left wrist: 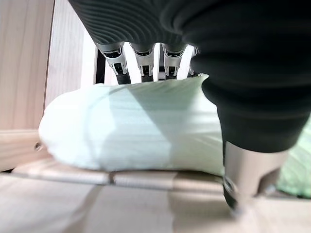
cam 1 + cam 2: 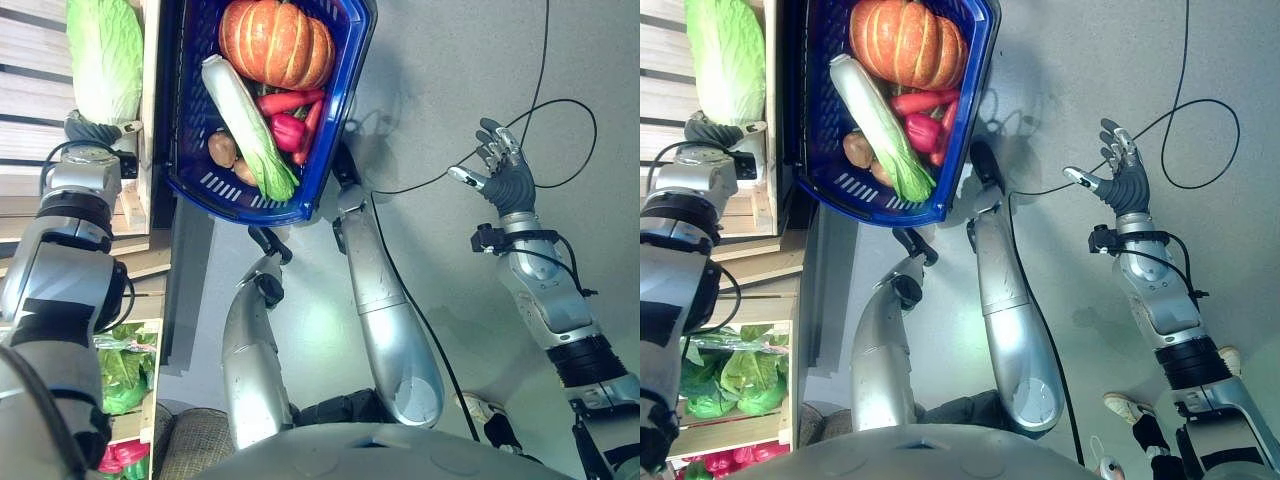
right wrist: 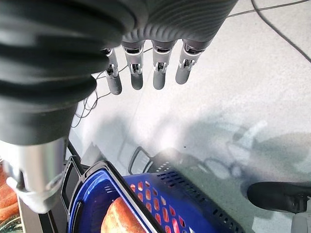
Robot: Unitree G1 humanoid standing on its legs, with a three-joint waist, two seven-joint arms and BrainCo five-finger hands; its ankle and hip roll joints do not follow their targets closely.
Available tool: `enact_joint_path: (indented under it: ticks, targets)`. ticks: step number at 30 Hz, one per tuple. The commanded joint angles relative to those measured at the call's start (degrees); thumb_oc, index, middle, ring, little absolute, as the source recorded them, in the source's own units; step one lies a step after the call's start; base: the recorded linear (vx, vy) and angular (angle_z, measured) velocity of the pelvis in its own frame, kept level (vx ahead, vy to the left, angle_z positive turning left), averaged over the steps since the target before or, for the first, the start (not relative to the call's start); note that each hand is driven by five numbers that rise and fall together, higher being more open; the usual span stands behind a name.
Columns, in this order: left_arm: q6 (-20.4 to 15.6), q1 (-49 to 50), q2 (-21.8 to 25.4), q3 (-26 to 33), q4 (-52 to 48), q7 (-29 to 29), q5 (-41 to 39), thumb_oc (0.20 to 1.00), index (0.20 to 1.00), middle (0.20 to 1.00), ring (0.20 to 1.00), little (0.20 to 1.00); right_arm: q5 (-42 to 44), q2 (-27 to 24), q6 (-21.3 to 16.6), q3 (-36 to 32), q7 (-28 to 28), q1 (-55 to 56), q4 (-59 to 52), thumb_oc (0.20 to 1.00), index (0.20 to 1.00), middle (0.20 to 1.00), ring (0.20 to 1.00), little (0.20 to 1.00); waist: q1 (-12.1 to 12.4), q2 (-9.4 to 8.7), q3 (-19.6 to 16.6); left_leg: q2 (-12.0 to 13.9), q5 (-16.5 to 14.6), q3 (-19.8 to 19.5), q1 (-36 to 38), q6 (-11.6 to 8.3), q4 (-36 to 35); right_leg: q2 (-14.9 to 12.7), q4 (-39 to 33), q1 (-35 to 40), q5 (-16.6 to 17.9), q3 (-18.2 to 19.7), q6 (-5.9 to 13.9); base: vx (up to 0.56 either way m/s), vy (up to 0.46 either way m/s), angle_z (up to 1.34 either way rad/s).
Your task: Pick up fruits and vegetables into the basket
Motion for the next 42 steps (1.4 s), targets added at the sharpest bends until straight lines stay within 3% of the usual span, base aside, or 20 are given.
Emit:
enact_joint_path:
  ticks: [1, 9, 12, 15, 22, 24, 28, 32, 34, 39, 42]
  targets:
    - [2.2, 7.3, -7.0, -0.6, 4.3, -5.4, -2.7, 0.200, 0.200, 0.200, 0.200, 0.200, 1.1, -0.2, -3.0, -0.9, 1.2, 1.7, -0.5, 1.000, 1.000, 1.000, 1.000, 1.000, -2.2, -1.43, -2.4, -1.1, 0.0, 0.6, -6.6, 2.69, 3.8, 0.4, 1.9, 0.5, -6.6, -2.0, 0.95, -0.02, 0.034, 0.04]
    - [-0.2, 9.9, -7.6, 1.5, 1.6, 3.5, -2.2, 0.200, 0.200, 0.200, 0.200, 0.200, 0.1, 0.6, -4.4, -1.0, 1.7, 2.9, -1.8, 1.000, 1.000, 1.000, 1.000, 1.000, -1.4, -2.20, -2.4, -1.3, 0.4, -0.3, -3.6, 2.85, 2.5, 0.1, 0.9, 4.1, -6.6, -2.8, 1.16, -0.03, -0.001, 0.02]
    - [-1.2, 10.3, -7.8, 1.8, 1.2, 4.2, -1.8, 0.200, 0.200, 0.200, 0.200, 0.200, -0.1, 0.9, -4.8, -0.9, 1.8, 3.1, -1.9, 1.000, 1.000, 1.000, 1.000, 1.000, -1.3, -2.30, -2.4, -1.3, 0.5, -0.4, -2.9, 2.86, 2.2, 0.1, 0.8, 5.0, -6.7, -3.0, 1.18, -0.04, -0.023, 0.08]
    - [-6.2, 14.6, -8.8, 3.9, -4.0, 8.5, -0.1, 0.200, 0.200, 0.200, 0.200, 0.200, 1.4, 1.7, -4.9, -1.6, 4.4, 4.3, -3.9, 1.000, 1.000, 1.000, 1.000, 1.000, -0.2, -2.45, -2.4, -1.7, 1.1, -1.0, 1.4, 2.91, 0.4, -0.5, -0.4, 9.8, -6.9, -4.4, 1.33, -0.06, -0.034, 0.06]
    - [-14.6, 21.8, -8.3, 7.0, -12.8, 9.6, 3.5, 0.200, 0.200, 0.200, 0.200, 0.200, 9.1, 3.9, -2.0, -2.7, 13.9, 6.9, -6.5, 1.000, 1.000, 1.000, 1.000, 1.000, 1.9, -1.99, -2.4, -2.5, 1.9, -1.7, 7.4, 2.94, -2.3, -1.7, -2.5, 16.7, -7.1, -6.3, 1.76, -0.03, -0.031, 0.11]
    - [-18.7, 24.9, -8.1, 7.3, -16.7, 10.5, 6.1, 0.200, 0.200, 0.200, 0.200, 0.200, 11.6, 4.6, -2.0, -2.9, 18.1, 7.5, -7.5, 1.000, 1.000, 1.000, 1.000, 1.000, 2.8, -1.62, -2.4, -2.8, 2.1, -2.0, 9.4, 3.00, -3.3, -2.1, -3.4, 18.9, -7.1, -6.8, 1.96, -0.03, -0.032, 0.06]
    - [-26.7, 34.5, -9.1, 8.2, -30.5, 13.7, 13.5, 0.200, 0.200, 0.200, 0.200, 0.200, 17.0, 7.6, 1.8, -4.2, 25.7, 8.9, -12.5, 1.000, 1.000, 1.000, 1.000, 1.000, 5.8, -0.86, -2.4, -3.6, 2.5, -3.3, 13.7, 3.36, -5.5, -3.1, -5.8, 24.4, -6.8, -8.2, 2.55, -0.04, -0.060, 0.06]
    - [-29.3, 38.9, -9.0, 8.2, -40.6, 15.9, 19.4, 0.200, 0.200, 0.200, 0.200, 0.200, 23.3, 10.0, 6.2, -4.0, 29.9, 7.8, -15.5, 1.000, 1.000, 1.000, 1.000, 1.000, 8.1, -0.56, -2.4, -4.3, 2.6, -4.4, 15.8, 3.70, -6.6, -3.5, -7.3, 27.7, -6.8, -9.1, 2.66, -0.06, -0.095, 0.17]
    - [-31.1, 40.1, -8.3, 7.8, -47.4, 16.7, 26.0, 0.200, 0.200, 0.200, 0.200, 0.200, 26.6, 12.4, 9.9, -2.6, 31.6, 4.9, -17.8, 1.000, 1.000, 1.000, 1.000, 1.000, 10.0, -0.68, -2.4, -4.5, 4.1, -4.8, 16.4, 4.43, -7.4, -4.0, -8.7, 29.3, -5.1, -10.4, 2.26, -0.12, -0.156, 0.28]
    - [-30.6, 40.3, -6.5, 6.4, -56.8, 13.5, 33.6, 0.200, 0.200, 0.200, 0.200, 0.200, 25.9, 15.0, 13.0, 1.8, 29.2, 0.2, -20.3, 1.000, 1.000, 1.000, 1.000, 1.000, 12.9, -1.47, -2.4, -4.8, 4.0, -6.4, 18.6, 4.85, -7.7, -4.5, -9.5, 33.1, -5.1, -12.0, 2.42, -0.01, -0.139, 0.23]
    - [-30.8, 39.1, -5.7, 4.3, -61.5, 10.4, 36.6, 0.200, 0.200, 0.200, 0.200, 0.200, 24.5, 16.0, 13.7, 5.6, 24.3, -4.1, -20.6, 1.000, 1.000, 1.000, 1.000, 1.000, 14.8, -2.18, -2.4, -5.1, 4.0, -7.3, 20.1, 5.18, -8.0, -4.7, -10.2, 35.7, -5.0, -12.8, 2.78, 0.01, -0.143, 0.22]
